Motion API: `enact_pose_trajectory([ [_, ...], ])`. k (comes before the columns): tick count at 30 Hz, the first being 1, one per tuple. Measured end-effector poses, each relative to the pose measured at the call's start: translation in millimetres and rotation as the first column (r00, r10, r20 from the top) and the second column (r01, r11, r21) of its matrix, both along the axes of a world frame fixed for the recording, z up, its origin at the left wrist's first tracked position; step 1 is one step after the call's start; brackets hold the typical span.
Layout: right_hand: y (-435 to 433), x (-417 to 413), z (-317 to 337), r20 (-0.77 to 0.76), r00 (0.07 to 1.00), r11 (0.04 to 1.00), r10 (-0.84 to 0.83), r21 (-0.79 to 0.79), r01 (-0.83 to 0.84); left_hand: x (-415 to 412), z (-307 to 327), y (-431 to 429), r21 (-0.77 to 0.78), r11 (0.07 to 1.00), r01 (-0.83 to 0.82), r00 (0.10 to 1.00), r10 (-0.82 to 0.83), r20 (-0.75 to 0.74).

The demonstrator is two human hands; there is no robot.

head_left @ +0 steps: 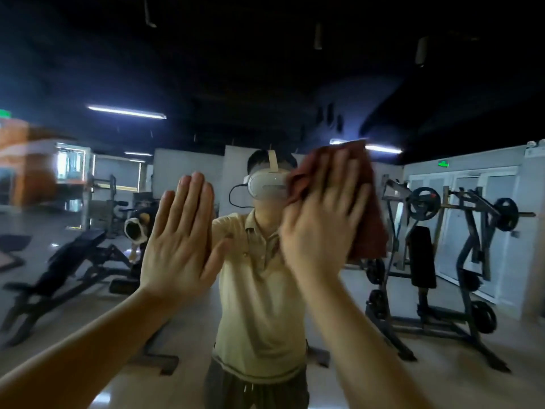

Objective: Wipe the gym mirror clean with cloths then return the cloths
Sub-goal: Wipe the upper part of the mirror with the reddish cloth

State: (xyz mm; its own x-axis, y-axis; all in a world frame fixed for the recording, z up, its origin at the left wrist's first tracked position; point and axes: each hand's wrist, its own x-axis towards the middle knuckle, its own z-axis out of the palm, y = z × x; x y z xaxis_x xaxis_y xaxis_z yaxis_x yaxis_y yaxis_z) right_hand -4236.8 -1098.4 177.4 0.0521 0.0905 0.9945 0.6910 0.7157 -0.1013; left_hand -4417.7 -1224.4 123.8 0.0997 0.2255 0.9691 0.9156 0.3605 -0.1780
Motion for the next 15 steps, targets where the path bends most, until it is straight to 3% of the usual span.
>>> enact_pose_trajectory([
  [2, -26, -28, -27, 0.27, 0.961, 0.992, 0.053, 0.099, -0.082, -1, 1, -4, -0.005, 1.0, 0.016, 1.0, -0.016, -0.007],
  [4, -28, -24, -39, 0.542, 0.84, 0.962, 0.021, 0.216, -0.164, -1, 0, -8, -0.023, 0.999, 0.045, 0.999, -0.045, -0.013],
  [6, -6, 8, -20, 0.637, 0.768, 0.932, -0.068, 0.316, -0.179, 3, 1, -11, -0.048, 0.998, 0.033, 0.999, -0.033, -0.013],
  [8, 23, 49, 21, 0.557, 0.822, 0.949, -0.115, 0.305, -0.074, 7, 3, -14, -0.083, 0.997, 0.004, 1.0, -0.003, 0.019],
  [11, 55, 93, 97, 0.245, 0.957, 0.983, -0.154, 0.132, 0.124, 15, 4, -21, -0.142, 0.99, -0.006, 0.998, 0.014, 0.054],
  [15, 38, 70, 150, -0.177, 0.976, 0.985, -0.124, -0.143, 0.099, 18, 8, -39, -0.185, 0.981, -0.063, 0.998, 0.067, 0.013],
])
